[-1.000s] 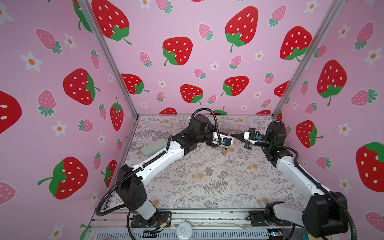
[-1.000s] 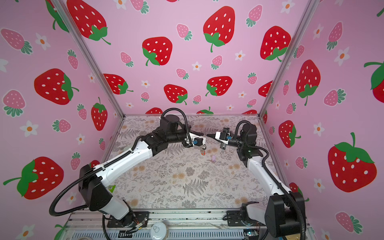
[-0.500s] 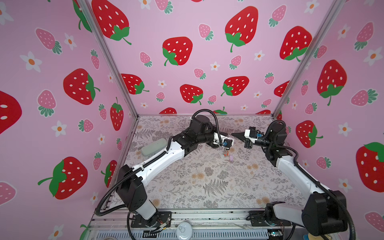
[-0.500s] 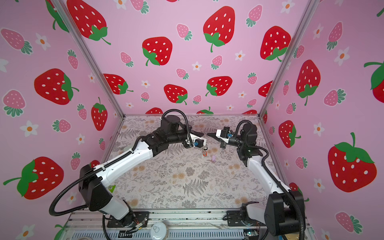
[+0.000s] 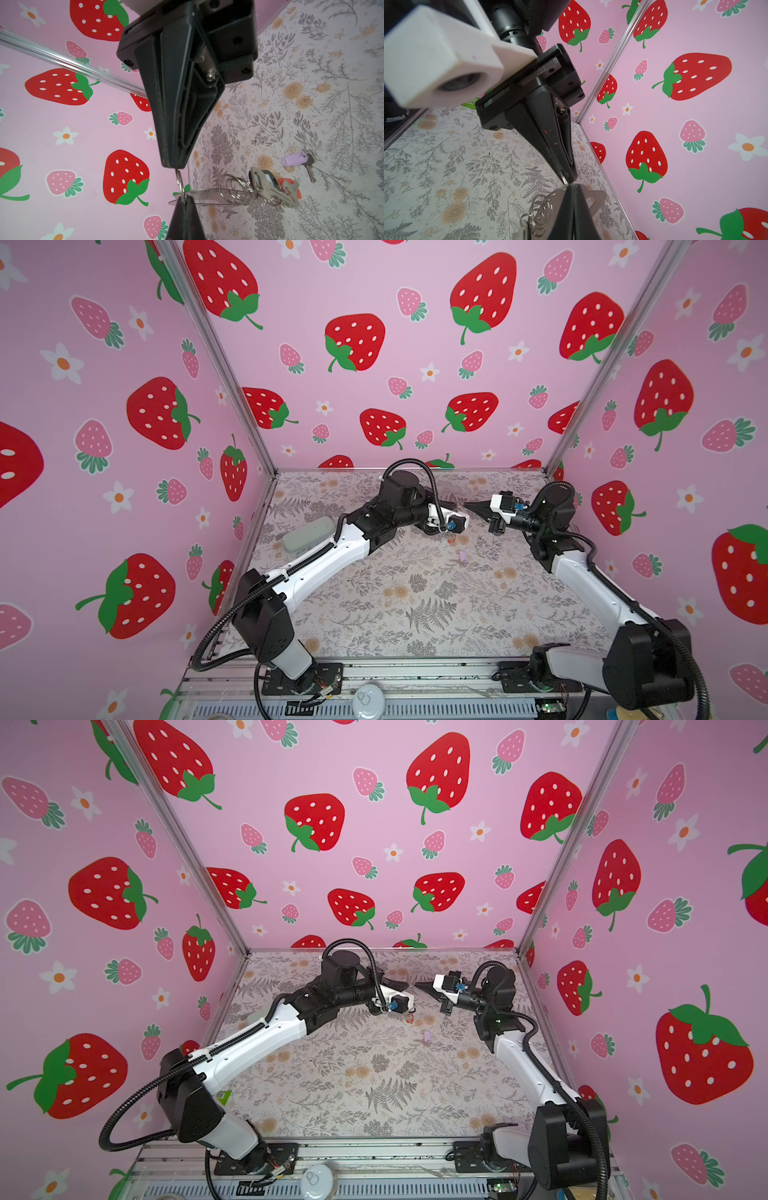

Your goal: Put the keys on the keyring

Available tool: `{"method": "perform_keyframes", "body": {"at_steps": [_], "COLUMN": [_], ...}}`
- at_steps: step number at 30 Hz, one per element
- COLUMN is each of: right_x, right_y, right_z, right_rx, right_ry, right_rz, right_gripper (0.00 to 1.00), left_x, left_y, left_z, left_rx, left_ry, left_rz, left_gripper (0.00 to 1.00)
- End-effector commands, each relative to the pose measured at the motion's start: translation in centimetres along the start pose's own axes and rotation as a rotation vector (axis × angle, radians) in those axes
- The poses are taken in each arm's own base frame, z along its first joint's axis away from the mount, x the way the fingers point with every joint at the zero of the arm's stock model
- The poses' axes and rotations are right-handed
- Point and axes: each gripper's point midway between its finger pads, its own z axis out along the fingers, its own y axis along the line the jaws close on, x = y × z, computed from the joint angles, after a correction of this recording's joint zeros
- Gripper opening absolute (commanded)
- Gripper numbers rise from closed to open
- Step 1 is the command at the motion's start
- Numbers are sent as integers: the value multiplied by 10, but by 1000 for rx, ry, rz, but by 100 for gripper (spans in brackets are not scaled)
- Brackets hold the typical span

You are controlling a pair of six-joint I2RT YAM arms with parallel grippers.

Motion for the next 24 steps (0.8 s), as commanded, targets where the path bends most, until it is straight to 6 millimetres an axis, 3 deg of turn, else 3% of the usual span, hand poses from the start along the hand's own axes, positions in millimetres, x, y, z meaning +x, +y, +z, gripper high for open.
{"method": "perform_keyframes", "body": {"at_steps": [1,15,24], "right_x": [-5,-5,-14], "right_y": [4,-1,-6], "right_z": [-3,-16,-16], "right_rx": [-3,48,56], "right_ry": [-15,-20,-77], "right_rz": [-47,-70,-53], "right_gripper": [9,21,21], "left_x": [-22,-32,-41], "left_y": [12,26,33], "left_z": [-3,-7,-9], "left_rx": [-42,-84,-101], "left_ry": [-87,-159,-219], "left_rz": [-10,-116,-193], "left_gripper": [0,0,0]}}
